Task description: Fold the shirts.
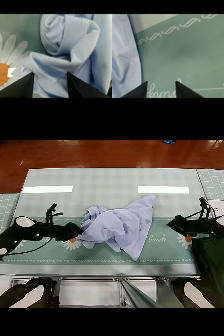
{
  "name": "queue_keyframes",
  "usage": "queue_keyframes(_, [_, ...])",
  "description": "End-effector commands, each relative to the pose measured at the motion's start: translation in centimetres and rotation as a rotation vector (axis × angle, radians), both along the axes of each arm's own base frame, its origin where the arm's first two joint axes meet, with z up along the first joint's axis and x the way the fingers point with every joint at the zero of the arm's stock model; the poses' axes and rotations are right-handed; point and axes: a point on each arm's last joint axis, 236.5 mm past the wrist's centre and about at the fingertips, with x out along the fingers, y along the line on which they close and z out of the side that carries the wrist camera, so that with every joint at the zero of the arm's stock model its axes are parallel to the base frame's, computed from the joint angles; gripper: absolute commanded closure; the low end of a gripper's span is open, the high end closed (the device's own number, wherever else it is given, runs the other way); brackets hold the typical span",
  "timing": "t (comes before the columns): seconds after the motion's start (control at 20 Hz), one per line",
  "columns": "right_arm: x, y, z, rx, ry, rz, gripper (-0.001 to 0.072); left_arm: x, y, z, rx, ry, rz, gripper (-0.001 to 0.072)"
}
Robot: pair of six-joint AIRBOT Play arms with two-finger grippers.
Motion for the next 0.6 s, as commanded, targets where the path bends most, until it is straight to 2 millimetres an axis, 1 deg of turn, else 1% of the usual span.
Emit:
queue_keyframes(0.0, [-1.2,1.7,-1.4,0.041,0.026,0.023,0.0304,0.9,-2.9,-1.2,-0.1,0.022,-0.013,0.0207])
queue_keyframes(0.05, [-1.3,2.1,-1.8,0.048,0.042,0.034,0.0304,0.9,-3.6,-1.6,-0.111,0.038,-0.036,0.0343])
queue_keyframes(0.1, [-1.6,2.7,-2.2,0.06,0.064,0.045,0.0304,1.0,-4.1,-1.6,-0.119,0.049,-0.061,0.0625])
queue_keyframes(0.15, [-2.0,3.6,-2.6,0.079,0.09,0.067,0.0304,1.4,-4.4,-1.3,-0.126,0.031,-0.092,0.0691])
queue_keyframes(0.35, [-3.0,8.0,-4.8,0.132,0.175,0.158,0.0304,3.6,-5.2,1.7,-0.156,-0.053,-0.143,0.0691])
queue_keyframes(0.45, [-3.6,10.2,-6.1,0.167,0.219,0.182,0.0304,4.2,-5.4,2.7,-0.167,-0.077,-0.159,0.0691])
queue_keyframes(0.55, [-3.7,12.2,-6.6,0.198,0.239,0.216,0.0304,4.6,-5.6,3.5,-0.174,-0.092,-0.17,0.0691])
